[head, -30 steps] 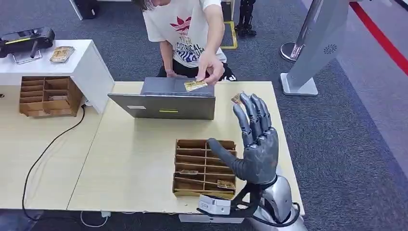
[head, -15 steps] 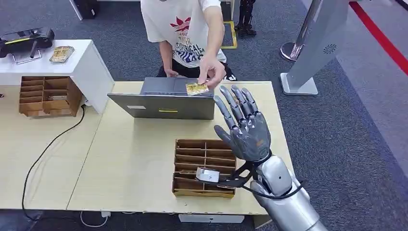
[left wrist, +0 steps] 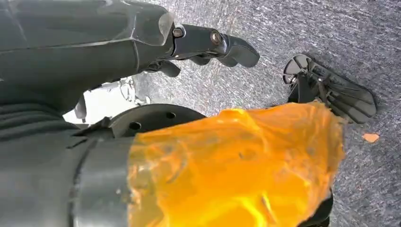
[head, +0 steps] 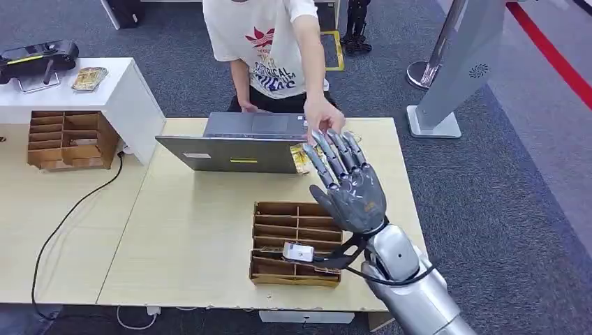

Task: Pass the card to the sensor for recognition and then transmit it.

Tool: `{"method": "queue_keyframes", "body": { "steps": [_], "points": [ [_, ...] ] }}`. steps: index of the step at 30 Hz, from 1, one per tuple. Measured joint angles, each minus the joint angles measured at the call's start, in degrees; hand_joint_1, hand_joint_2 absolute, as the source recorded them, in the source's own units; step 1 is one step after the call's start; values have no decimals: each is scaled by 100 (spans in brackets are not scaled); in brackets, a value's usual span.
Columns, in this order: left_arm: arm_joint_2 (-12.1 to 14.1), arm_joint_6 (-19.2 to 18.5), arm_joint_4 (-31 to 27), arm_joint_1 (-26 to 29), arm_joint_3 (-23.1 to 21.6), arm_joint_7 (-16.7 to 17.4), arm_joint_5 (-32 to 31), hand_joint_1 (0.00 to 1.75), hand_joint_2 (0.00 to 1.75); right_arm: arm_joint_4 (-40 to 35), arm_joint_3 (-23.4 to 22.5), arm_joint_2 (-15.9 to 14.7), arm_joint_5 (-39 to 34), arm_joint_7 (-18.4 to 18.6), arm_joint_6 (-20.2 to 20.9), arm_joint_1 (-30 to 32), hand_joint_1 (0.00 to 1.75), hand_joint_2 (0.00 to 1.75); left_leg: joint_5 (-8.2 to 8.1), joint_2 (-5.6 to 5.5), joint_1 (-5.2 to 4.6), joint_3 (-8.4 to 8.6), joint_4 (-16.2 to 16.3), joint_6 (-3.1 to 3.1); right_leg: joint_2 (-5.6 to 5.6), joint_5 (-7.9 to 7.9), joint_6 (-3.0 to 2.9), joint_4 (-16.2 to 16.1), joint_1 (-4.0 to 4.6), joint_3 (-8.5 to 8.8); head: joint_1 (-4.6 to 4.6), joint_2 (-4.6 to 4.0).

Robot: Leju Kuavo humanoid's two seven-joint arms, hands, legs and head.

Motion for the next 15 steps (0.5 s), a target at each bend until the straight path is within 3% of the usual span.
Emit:
{"method": "queue_keyframes", "body": {
  "steps": [6,7,8,9,11,15],
  "points": [
    [-2,7,0,-2,0,0,-9,0,0,81,74,-4,-7,59,0,-47,5,175,0,0,0,0,0,0,0,0,0,0,0,0,0,0],
    [-9,15,0,-2,0,0,-11,0,0,96,89,-4,0,83,0,-58,14,175,0,0,0,0,0,0,0,0,0,0,0,0,0,0],
    [-17,20,0,-3,0,0,-18,0,0,113,101,-4,0,101,0,-72,59,175,0,0,-1,0,0,0,0,0,0,0,0,0,0,0],
    [-22,35,0,-4,0,-2,-22,0,0,131,109,-4,4,124,0,-88,136,175,0,0,-1,-1,0,0,0,0,0,0,0,0,0,0],
    [-26,44,0,-4,0,-2,-31,0,0,166,118,-7,11,160,0,-127,173,175,0,0,-1,0,0,0,0,0,0,0,0,0,0,0],
    [-33,44,0,-5,0,-20,-33,0,0,225,129,-15,9,232,0,-177,175,175,0,0,-1,0,0,0,0,0,0,0,0,0,0,0]
  ]
}}
